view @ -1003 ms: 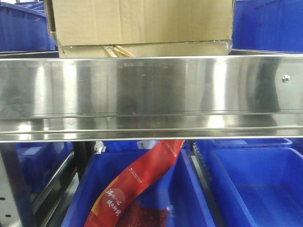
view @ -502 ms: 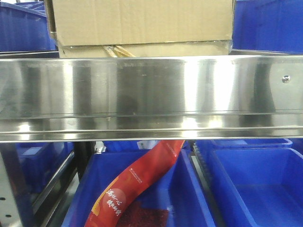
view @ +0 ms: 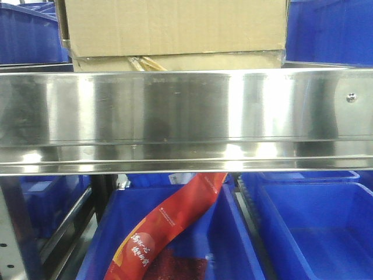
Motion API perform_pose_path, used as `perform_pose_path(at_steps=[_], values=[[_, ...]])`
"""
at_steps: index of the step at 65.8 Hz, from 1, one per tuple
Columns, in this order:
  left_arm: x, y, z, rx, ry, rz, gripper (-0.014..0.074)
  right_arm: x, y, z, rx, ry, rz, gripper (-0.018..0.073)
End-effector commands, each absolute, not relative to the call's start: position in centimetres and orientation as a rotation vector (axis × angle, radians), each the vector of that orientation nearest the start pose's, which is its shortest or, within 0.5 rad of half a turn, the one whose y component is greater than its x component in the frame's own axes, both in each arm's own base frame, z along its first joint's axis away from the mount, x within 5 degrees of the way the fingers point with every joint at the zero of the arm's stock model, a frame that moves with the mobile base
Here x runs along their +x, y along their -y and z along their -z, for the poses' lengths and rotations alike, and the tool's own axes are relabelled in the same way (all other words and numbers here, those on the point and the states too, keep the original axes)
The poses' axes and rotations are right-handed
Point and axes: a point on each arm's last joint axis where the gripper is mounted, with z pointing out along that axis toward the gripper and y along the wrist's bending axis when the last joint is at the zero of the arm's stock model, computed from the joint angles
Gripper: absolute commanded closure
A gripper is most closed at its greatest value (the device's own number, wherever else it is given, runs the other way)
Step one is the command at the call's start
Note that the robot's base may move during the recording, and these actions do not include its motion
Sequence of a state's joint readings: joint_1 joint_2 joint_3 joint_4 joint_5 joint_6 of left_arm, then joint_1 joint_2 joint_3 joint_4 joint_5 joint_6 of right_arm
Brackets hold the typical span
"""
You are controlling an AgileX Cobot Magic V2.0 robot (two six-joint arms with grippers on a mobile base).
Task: Stack two boxes on right shelf middle
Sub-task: 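Open both grippers and withdraw them from the boxes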
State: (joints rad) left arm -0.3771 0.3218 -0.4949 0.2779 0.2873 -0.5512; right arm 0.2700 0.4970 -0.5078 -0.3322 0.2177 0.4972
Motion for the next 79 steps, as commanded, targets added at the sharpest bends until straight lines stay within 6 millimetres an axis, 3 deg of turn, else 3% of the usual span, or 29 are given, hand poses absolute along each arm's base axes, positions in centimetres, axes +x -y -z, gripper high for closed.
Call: perform_pose_path(at_steps=[1,30,40,51,58,64,79], values=[[6.2,1.7,-33.7,0.008,-1.554,0.466,0.0687,10.2,-2.2,-33.2,-0.033,-1.637,-0.276,0.072],[5.8,1.5,-33.8,0.007,-1.532,0.471,0.0687,10.2,-2.2,-33.3,-0.035,-1.631,-0.278,0.072],[5.8,1.5,-33.8,0.007,-1.532,0.471,0.0687,9.2,-1.8,-32.5,-0.097,-1.606,-0.206,0.072],[5.8,1.5,-33.8,0.007,-1.532,0.471,0.0687,7.2,-0.3,-30.0,-0.083,-1.565,0.015,0.072],[5.8,1.5,-33.8,0.007,-1.532,0.471,0.0687,6.4,0.2,-28.0,0.027,-1.556,0.007,0.072],[5.8,1.5,-33.8,0.007,-1.532,0.471,0.0687,6.0,0.3,-26.0,-0.018,-1.52,0.102,0.072],[5.8,1.5,-33.8,0.007,-1.532,0.471,0.0687,5.5,0.3,-21.8,0.037,-1.524,0.063,0.072]])
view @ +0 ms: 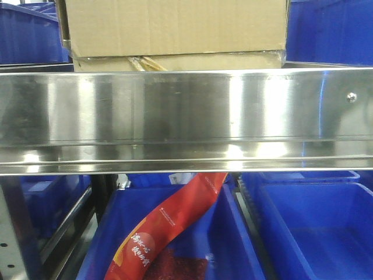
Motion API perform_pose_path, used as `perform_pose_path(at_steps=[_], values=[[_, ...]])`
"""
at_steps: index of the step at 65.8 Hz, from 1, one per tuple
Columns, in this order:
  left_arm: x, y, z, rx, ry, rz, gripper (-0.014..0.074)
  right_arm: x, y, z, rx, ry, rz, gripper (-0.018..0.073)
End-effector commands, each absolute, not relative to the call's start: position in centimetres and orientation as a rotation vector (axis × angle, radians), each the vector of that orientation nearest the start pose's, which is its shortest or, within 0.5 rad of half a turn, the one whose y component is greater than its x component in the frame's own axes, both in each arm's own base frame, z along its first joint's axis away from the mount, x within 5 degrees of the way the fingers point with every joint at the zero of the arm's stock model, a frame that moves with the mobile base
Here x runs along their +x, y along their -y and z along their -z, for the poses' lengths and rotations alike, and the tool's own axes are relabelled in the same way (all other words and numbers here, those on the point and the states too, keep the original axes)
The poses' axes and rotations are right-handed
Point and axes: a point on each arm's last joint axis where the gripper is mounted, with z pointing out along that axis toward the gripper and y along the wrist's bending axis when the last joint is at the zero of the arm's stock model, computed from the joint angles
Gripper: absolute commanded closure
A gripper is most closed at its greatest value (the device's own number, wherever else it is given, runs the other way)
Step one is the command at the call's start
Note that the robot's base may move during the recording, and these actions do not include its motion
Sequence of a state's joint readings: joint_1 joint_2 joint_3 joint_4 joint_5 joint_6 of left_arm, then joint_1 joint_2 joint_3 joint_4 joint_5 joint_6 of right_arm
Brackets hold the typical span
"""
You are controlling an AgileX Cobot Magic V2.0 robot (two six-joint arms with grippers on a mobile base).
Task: Stack two boxes on right shelf middle
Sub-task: 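Open both grippers and withdraw them from the boxes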
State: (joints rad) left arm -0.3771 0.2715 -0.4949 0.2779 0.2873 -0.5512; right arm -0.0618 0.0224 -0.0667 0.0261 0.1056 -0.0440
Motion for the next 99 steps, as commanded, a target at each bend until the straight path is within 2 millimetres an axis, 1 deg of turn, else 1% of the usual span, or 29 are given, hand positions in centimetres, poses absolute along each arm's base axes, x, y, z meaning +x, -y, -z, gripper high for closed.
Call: perform_pose_path(at_steps=[1,6,13,17,26,93,99], values=[[5.79,1.55,-33.84,0.007,-1.532,0.471,0.0687,5.5,0.34,-21.56,0.038,-1.53,0.063,0.072],[5.79,1.55,-33.84,0.007,-1.532,0.471,0.0687,5.63,0.36,-20.97,0.038,-1.522,0.064,0.072],[5.79,1.55,-33.84,0.007,-1.532,0.471,0.0687,5.56,0.39,-21.67,0.039,-1.445,0.068,0.072],[5.79,1.55,-33.84,0.007,-1.532,0.471,0.0687,5.55,0.39,-21.76,0.039,-1.435,0.068,0.072],[5.79,1.55,-33.84,0.007,-1.532,0.471,0.0687,5.6,0.38,-21.37,0.039,-1.478,0.066,0.072],[5.81,1.56,-33.78,0.007,-1.534,0.47,0.0687,5.6,0.38,-21.37,0.039,-1.478,0.066,0.072],[5.78,1.53,-32.96,0.0,-1.534,0.47,0.0687,5.6,0.38,-21.37,0.039,-1.478,0.066,0.072]])
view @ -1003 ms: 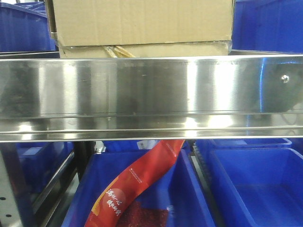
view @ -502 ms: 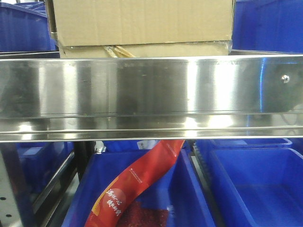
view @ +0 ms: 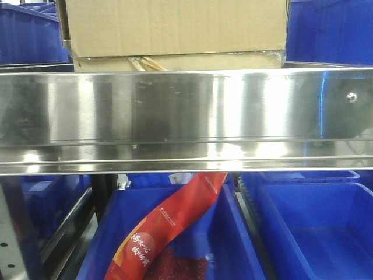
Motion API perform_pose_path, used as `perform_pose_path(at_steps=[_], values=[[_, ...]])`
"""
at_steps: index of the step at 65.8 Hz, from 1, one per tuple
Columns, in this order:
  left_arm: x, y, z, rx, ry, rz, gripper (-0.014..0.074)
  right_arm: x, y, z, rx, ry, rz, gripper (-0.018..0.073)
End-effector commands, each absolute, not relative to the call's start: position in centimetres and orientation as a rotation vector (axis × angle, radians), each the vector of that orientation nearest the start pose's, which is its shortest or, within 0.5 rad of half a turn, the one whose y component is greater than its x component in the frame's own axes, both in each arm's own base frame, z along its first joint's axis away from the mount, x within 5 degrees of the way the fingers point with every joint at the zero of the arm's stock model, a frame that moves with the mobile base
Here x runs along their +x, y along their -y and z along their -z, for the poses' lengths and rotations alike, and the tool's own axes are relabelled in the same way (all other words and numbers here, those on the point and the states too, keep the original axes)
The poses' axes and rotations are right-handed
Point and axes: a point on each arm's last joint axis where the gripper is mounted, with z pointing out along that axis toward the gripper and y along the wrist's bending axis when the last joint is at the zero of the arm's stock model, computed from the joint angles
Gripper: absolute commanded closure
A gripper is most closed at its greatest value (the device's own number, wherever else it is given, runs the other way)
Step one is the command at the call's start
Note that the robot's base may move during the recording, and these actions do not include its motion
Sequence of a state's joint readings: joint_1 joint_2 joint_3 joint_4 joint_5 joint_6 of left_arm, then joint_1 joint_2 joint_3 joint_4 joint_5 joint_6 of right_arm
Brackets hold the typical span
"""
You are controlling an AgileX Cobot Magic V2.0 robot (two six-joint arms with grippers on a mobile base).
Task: Stack two boxes on right shelf middle
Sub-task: 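Open both grippers and withdraw them from the boxes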
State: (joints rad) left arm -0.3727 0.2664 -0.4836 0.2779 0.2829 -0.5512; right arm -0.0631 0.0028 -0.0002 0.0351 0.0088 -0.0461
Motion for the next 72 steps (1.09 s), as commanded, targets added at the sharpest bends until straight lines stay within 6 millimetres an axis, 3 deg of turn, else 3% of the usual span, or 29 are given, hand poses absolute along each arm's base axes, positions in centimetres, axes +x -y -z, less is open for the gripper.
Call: perform_pose_path(at_steps=[1,6,16,24,41,45,72], values=[[5.7,1.5,-32.8,-0.004,-1.53,0.474,0.0687,5.6,0.4,-21.4,0.039,-1.478,0.066,0.072],[5.5,1.5,-31.0,-0.044,-1.458,0.513,0.0687,5.6,0.4,-21.4,0.039,-1.478,0.066,0.072],[5.3,0.9,-26.9,0.027,-1.468,0.255,0.0687,5.6,0.4,-21.4,0.039,-1.478,0.066,0.072],[5.1,0.5,-25.2,0.053,-1.463,0.092,0.0687,5.6,0.4,-21.4,0.039,-1.478,0.066,0.072],[5.6,0.1,-21.2,0.004,-1.522,0.019,0.0687,5.6,0.4,-21.4,0.039,-1.478,0.066,0.072],[5.6,0.1,-21.6,0.003,-1.454,0.016,0.0687,5.6,0.4,-21.4,0.039,-1.478,0.066,0.072],[5.6,0.1,-21.3,0.014,-1.484,0.005,0.0687,5.6,0.4,-21.4,0.039,-1.478,0.066,0.072]])
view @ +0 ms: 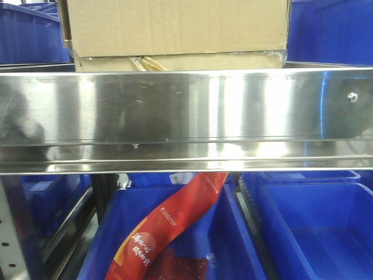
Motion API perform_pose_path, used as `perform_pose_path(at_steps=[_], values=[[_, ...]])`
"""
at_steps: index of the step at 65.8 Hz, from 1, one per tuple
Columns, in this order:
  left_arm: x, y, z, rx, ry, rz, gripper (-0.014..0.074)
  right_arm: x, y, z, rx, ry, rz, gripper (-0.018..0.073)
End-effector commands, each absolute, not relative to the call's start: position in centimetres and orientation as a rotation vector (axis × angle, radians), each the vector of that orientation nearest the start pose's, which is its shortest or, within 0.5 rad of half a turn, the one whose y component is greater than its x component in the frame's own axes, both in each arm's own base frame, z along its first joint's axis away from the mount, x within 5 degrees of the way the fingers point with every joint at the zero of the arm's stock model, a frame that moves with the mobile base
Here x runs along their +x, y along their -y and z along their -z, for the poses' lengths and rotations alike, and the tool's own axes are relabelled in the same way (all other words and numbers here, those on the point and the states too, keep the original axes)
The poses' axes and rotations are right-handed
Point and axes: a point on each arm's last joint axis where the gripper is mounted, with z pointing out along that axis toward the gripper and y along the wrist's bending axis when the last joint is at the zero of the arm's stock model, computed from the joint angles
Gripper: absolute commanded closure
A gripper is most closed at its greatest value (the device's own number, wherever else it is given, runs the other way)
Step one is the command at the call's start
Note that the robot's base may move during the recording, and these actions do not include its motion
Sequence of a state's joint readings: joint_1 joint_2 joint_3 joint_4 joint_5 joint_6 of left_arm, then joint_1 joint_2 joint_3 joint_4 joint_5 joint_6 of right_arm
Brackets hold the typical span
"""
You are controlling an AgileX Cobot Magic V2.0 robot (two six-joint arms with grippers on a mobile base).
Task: Stack two boxes on right shelf middle
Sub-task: 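Open both grippers and withdraw them from the boxes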
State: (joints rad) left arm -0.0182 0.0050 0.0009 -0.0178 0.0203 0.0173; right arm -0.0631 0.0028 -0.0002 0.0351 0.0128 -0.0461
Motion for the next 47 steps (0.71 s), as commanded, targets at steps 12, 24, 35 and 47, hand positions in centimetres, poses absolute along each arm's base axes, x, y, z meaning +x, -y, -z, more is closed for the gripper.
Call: perform_pose_path(at_steps=[12,24,35,47], values=[[5.61,0.07,-21.32,0.014,-1.484,0.005,0.0687,5.6,0.38,-21.37,0.039,-1.478,0.066,0.072],[5.61,0.07,-21.32,0.014,-1.484,0.005,0.0687,5.6,0.38,-21.37,0.039,-1.478,0.066,0.072],[5.61,0.07,-21.32,0.014,-1.484,0.005,0.0687,5.6,0.38,-21.37,0.039,-1.478,0.066,0.072],[5.61,0.07,-21.32,0.014,-1.484,0.005,0.0687,5.6,0.38,-21.37,0.039,-1.478,0.066,0.072]])
